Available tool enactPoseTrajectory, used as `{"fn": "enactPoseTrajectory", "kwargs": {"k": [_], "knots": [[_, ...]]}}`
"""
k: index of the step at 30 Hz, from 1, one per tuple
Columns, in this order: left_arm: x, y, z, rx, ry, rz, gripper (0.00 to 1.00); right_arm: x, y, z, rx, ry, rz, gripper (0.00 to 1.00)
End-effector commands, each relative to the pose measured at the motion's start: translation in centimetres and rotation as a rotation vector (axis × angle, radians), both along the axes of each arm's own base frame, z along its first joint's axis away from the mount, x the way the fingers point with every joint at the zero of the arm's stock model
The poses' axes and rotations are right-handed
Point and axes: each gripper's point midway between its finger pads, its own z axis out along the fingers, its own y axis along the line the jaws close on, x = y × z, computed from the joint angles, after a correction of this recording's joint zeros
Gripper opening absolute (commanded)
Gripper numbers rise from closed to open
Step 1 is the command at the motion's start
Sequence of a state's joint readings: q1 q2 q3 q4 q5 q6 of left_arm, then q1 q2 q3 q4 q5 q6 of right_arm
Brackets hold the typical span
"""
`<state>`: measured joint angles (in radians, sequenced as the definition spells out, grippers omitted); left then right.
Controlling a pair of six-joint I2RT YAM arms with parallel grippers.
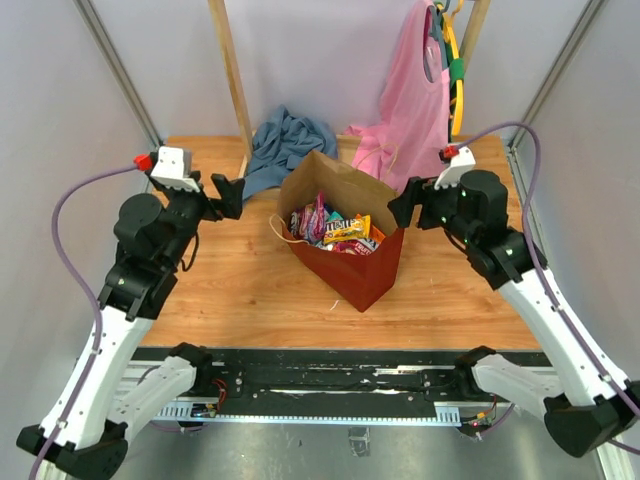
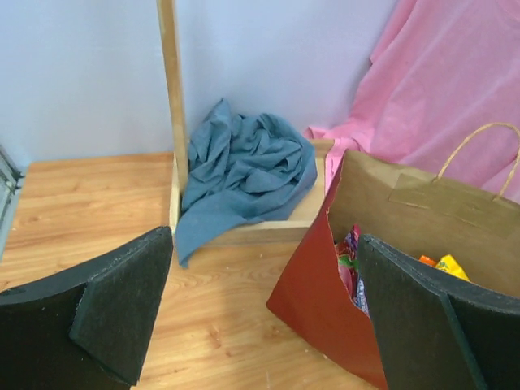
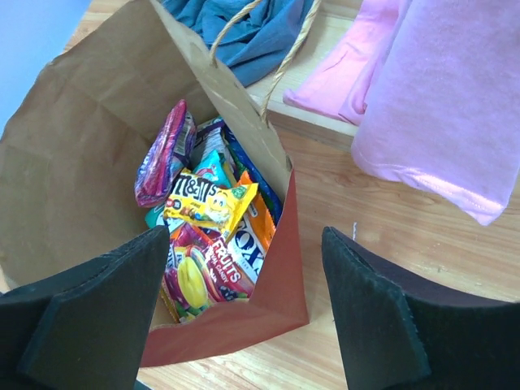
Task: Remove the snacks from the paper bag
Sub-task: Adjust the paper bag at the center of the board.
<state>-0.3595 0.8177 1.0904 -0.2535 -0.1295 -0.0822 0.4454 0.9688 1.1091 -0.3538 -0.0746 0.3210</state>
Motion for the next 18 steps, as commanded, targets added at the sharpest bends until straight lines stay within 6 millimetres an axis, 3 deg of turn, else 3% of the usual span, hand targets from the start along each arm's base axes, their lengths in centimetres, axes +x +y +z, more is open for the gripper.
{"fn": "enactPoseTrajectory", "kwargs": {"k": [1, 4, 9, 14, 18], "knots": [[-0.1, -0.1, 2.9, 0.009, -0.050, -0.014, 1.00, 0.9, 0.2, -1.1, -0.089, 0.068, 0.001, 0.75], [1.1, -2.5, 0.8, 0.071, 0.090, -0.124, 1.00, 1.6, 0.6, -2.0, -0.124, 0.108, 0.011, 0.74], [-0.1, -3.7, 2.2, -0.001, 0.004, -0.200, 1.00, 2.7, 0.3, -2.4, -0.166, 0.107, -0.011, 0.75], [0.9, -4.3, 0.1, 0.049, 0.099, -0.214, 1.00, 3.0, 1.3, -3.7, -0.168, 0.144, 0.036, 0.76], [0.5, -5.1, -0.6, 0.051, 0.120, -0.266, 1.00, 3.3, 1.6, -4.7, -0.193, 0.170, 0.051, 0.76]]}}
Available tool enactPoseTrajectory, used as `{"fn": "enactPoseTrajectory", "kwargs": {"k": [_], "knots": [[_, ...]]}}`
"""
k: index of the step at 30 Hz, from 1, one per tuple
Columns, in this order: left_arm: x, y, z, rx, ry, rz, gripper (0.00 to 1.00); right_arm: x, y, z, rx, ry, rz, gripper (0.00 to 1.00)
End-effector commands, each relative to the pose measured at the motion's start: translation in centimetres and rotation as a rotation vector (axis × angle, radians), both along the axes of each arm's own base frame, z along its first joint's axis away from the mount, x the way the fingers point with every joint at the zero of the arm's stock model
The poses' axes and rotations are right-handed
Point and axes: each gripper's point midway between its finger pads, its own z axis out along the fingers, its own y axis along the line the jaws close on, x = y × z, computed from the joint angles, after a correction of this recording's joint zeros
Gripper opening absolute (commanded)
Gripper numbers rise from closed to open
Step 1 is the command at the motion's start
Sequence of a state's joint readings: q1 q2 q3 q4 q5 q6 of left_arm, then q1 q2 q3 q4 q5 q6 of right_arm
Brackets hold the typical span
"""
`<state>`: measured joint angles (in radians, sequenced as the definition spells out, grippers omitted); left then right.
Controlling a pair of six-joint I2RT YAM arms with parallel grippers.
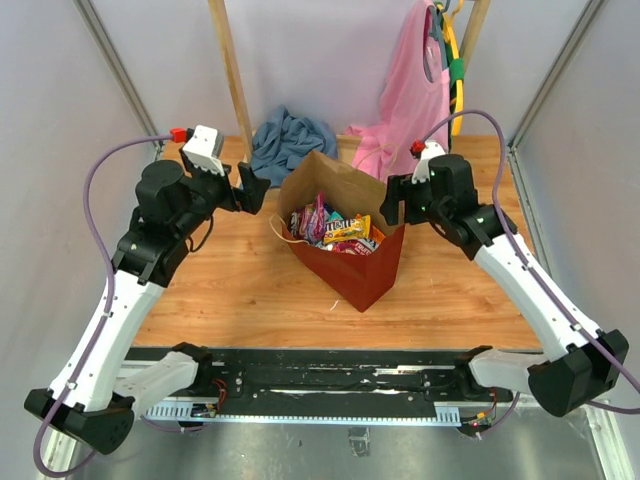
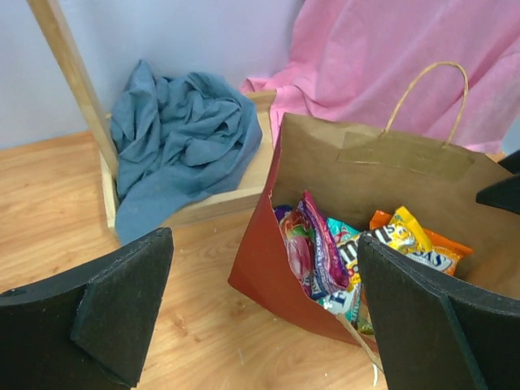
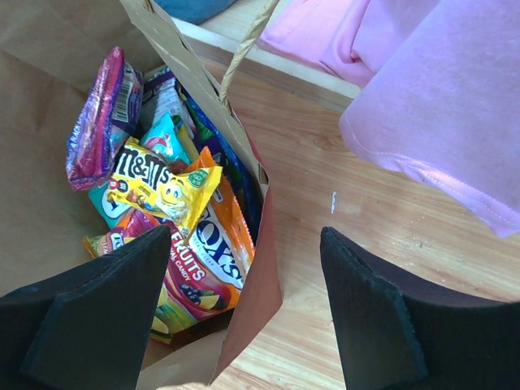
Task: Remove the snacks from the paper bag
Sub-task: Adjust the paper bag at the center of the board.
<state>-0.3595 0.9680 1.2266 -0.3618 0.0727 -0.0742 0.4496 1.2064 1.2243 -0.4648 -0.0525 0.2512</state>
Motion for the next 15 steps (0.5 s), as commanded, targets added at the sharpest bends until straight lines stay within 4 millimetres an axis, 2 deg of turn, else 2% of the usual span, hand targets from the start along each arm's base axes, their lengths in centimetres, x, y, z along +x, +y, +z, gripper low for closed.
{"fn": "enactPoseTrajectory", "kwargs": {"k": [1, 7, 11, 15], "knots": [[-0.8, -0.7, 0.3, 0.002, 0.003, -0.054, 1.00, 0.2, 0.6, 0.2, -0.027, -0.002, 0.043, 0.76], [-1.3, -0.6, -0.2, 0.018, 0.027, -0.065, 1.00, 0.8, 0.9, -0.6, -0.058, 0.028, 0.056, 0.75], [-0.6, -1.0, -1.4, 0.049, 0.075, -0.075, 1.00, 1.0, 1.5, -1.3, -0.052, 0.055, 0.075, 0.74], [0.2, -0.7, -1.7, 0.015, 0.098, -0.028, 1.00, 1.1, 1.8, -1.6, -0.055, 0.071, 0.088, 0.74]]}}
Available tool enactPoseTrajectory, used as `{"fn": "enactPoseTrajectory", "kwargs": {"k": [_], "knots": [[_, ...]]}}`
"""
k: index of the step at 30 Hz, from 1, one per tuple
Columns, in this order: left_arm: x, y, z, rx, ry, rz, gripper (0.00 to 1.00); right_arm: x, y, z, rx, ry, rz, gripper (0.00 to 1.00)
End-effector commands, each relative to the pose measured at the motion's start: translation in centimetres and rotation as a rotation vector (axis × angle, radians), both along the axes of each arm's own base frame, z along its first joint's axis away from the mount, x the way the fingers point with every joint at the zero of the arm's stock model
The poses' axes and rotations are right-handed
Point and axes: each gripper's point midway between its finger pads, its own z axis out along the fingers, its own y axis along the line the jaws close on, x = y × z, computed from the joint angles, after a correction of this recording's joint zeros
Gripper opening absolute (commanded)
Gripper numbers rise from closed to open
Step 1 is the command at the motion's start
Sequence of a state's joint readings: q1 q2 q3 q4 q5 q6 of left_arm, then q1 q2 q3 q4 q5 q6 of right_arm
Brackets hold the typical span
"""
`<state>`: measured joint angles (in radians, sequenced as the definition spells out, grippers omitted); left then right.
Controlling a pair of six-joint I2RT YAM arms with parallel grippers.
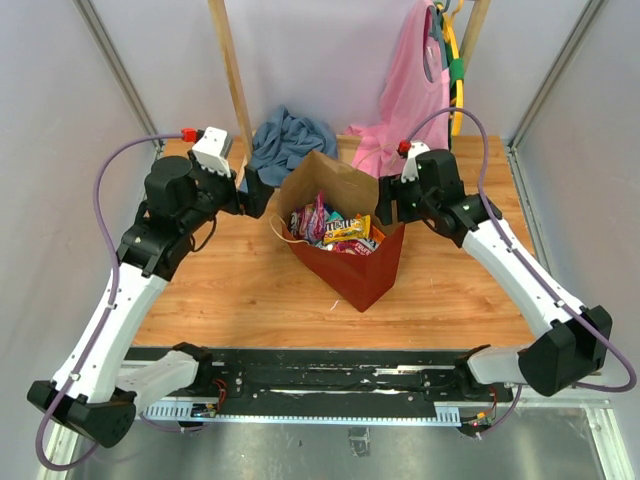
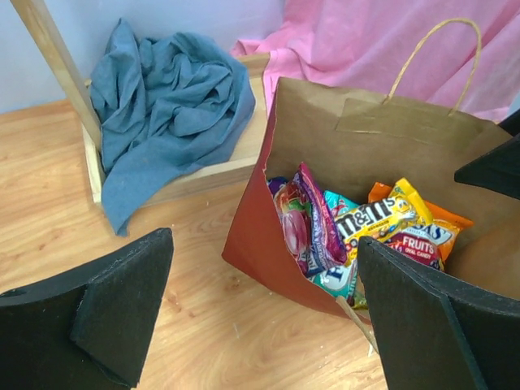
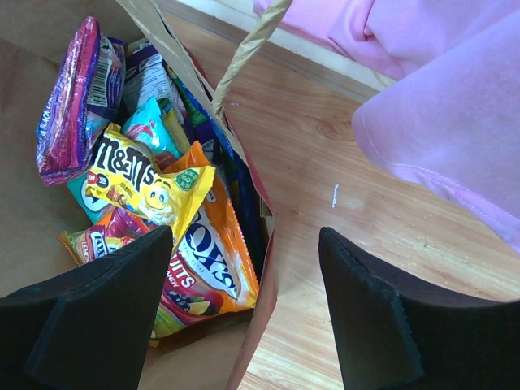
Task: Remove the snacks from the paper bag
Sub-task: Adjust the paper bag at the center of the board.
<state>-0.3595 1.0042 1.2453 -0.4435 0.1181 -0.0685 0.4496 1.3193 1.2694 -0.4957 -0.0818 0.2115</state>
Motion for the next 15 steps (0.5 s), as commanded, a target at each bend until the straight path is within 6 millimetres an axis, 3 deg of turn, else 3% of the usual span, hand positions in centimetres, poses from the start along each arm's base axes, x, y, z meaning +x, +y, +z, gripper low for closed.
{"fn": "enactPoseTrajectory", "kwargs": {"k": [1, 6, 10, 15], "knots": [[0.6, 0.2, 0.6, -0.023, 0.006, 0.036, 1.00, 0.0, 0.9, 1.0, 0.003, -0.009, 0.042, 0.74], [0.7, 0.4, 0.9, -0.024, 0.008, 0.046, 1.00, 0.2, 0.9, 1.0, -0.005, -0.015, 0.045, 0.75], [1.1, -0.8, -1.1, 0.016, 0.071, -0.024, 1.00, 0.3, 1.3, 0.8, 0.004, -0.007, 0.058, 0.71], [1.2, -1.1, -1.3, -0.009, 0.048, -0.029, 1.00, 0.5, 1.8, 1.0, 0.018, -0.010, 0.074, 0.53]]}}
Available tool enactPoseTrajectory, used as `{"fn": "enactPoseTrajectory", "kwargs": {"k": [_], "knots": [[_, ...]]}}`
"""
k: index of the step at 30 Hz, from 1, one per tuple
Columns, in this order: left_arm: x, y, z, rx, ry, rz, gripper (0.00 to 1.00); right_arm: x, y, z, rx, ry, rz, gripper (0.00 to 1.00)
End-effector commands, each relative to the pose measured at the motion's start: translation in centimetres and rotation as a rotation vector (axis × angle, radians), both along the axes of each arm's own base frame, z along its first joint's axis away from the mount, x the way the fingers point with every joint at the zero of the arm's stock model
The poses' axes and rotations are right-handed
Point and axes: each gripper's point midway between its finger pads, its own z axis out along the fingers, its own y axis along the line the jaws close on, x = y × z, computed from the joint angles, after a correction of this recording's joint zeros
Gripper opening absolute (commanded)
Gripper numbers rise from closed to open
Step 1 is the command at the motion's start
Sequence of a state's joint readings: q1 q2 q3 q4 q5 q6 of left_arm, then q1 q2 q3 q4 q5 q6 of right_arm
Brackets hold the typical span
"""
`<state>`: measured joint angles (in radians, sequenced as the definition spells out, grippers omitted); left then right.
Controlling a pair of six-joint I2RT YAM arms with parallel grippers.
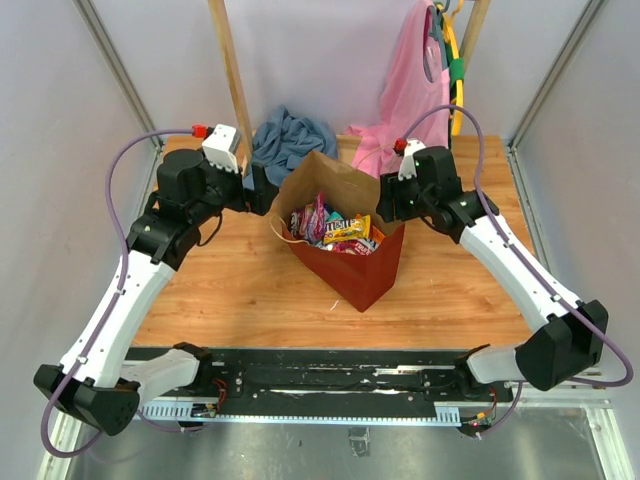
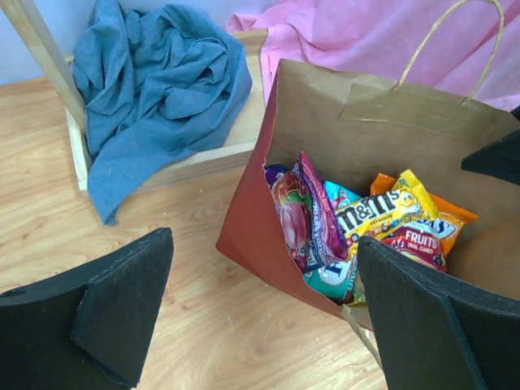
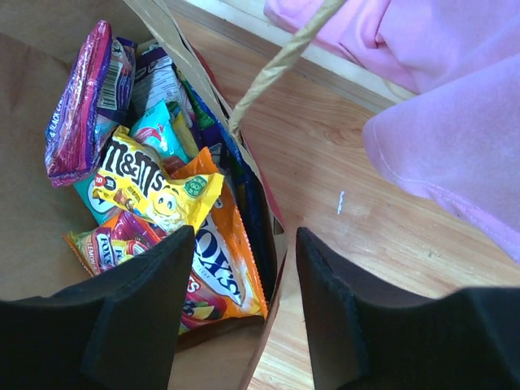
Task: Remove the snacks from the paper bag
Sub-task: Adjust the paper bag at the center of the board.
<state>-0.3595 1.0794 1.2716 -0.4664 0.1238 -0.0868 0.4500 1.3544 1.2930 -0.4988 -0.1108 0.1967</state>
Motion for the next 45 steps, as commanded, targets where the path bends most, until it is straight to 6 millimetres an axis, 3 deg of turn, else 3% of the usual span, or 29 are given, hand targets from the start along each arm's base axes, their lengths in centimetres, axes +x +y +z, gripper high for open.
{"fn": "enactPoseTrajectory", "kwargs": {"k": [1, 13, 18, 27, 32, 35, 38, 45], "knots": [[-0.2, -0.4, 0.5, -0.019, -0.031, -0.031, 1.00, 0.1, 1.1, 1.3, 0.019, -0.025, 0.042, 0.47], [-0.1, 0.1, -0.3, 0.020, -0.031, -0.018, 1.00, 0.3, 1.2, 1.7, 0.023, -0.033, 0.046, 0.13], [-0.2, 0.4, -0.1, 0.020, -0.055, -0.003, 1.00, 0.3, 1.4, 1.8, 0.013, -0.042, 0.052, 0.07], [-0.3, 0.9, 0.1, 0.026, -0.077, 0.013, 1.00, -0.1, 3.5, 2.9, -0.018, -0.083, 0.146, 0.01], [-1.3, -0.9, 0.4, 0.011, -0.094, -0.109, 1.00, -0.2, 4.1, 3.7, -0.035, -0.104, 0.181, 0.01], [-3.4, -3.6, 0.8, -0.014, -0.108, -0.312, 1.00, -0.4, 4.4, 3.9, -0.036, -0.112, 0.198, 0.01], [-7.1, -6.1, 0.9, -0.016, -0.106, -0.589, 1.00, -0.5, 4.7, 3.9, -0.027, -0.115, 0.214, 0.01], [-13.9, -7.1, 4.0, -0.057, -0.321, -0.867, 1.00, -0.6, 5.3, 5.3, 0.001, -0.155, 0.240, 0.01]]}}
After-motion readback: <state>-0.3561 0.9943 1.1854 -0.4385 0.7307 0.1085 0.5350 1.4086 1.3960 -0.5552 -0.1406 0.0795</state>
